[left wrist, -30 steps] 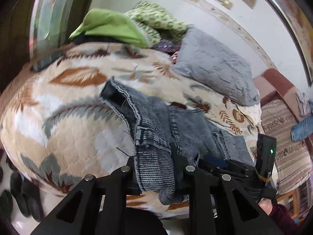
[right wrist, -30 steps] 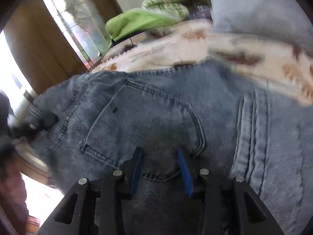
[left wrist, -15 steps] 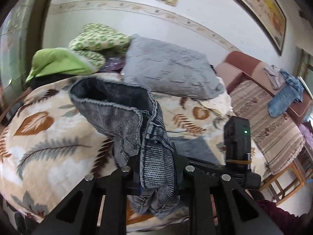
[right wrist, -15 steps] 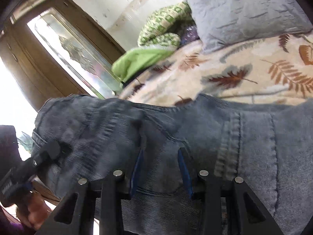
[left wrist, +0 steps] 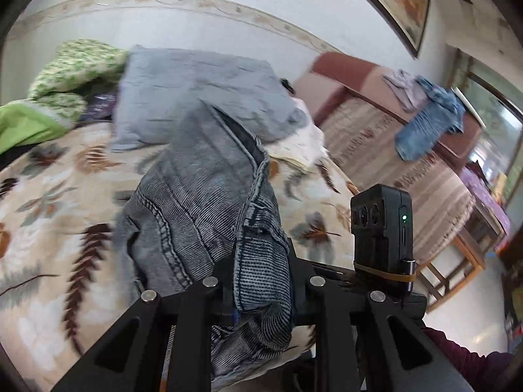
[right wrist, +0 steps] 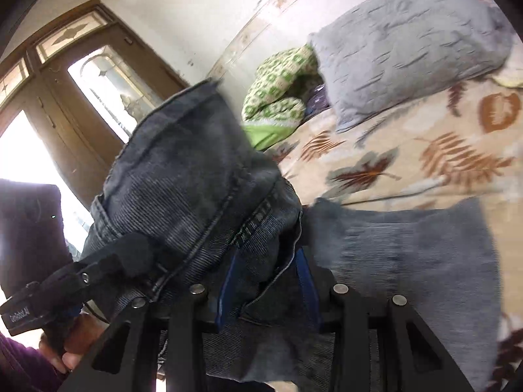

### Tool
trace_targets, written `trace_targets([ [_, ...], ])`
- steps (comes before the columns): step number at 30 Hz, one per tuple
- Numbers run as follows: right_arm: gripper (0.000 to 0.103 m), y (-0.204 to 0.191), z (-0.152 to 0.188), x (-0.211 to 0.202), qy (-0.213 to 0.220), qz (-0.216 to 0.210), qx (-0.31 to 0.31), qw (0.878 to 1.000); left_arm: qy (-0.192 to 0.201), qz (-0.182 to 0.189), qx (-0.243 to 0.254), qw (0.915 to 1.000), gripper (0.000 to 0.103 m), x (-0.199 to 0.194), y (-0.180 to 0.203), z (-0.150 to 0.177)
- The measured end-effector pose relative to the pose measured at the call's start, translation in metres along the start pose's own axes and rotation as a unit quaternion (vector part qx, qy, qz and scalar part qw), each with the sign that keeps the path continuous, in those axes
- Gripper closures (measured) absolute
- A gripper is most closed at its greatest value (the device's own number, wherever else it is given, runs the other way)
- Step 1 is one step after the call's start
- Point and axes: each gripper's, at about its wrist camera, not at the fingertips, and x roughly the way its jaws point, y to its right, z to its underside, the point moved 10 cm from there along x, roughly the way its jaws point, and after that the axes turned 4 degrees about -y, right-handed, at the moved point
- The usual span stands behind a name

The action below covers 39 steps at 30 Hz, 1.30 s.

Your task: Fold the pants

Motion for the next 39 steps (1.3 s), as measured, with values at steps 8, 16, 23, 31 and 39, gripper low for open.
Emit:
trace_targets([
  [8,0.062,0.081,0.017,-0.035,-0.017,0.079,0.074,0.994,-0.072,0.047,-0.003,0.9963,0.08,0.089,0.034,0.021],
  [16,0.062,0.153,0.021,-0.095,-0.006,0.187,0.136,0.973,-0.079,0.08,-0.018,0.9935,0.053,0.08,0.034,0.029],
  [23,0.062,0.145,-0.015,-0.12,0.087,0.169,0.146,0.971,-0.014,-0.06,0.026,0.9977,0.034,0.032,-0.034,0.012],
  [31,0.062,0.111,-0.047,-0.047,0.042,0.182,0.074,0.98,-0.107,-0.167,0.032,0.9797,0.035,0.085,-0.084,0.044],
  [39,0.056,0.162,-0.023,0.013,-0.041,0.221,0.141,0.964,-0.178,-0.186,0.01,0.9663,0.034,0.137,-0.107,0.057],
])
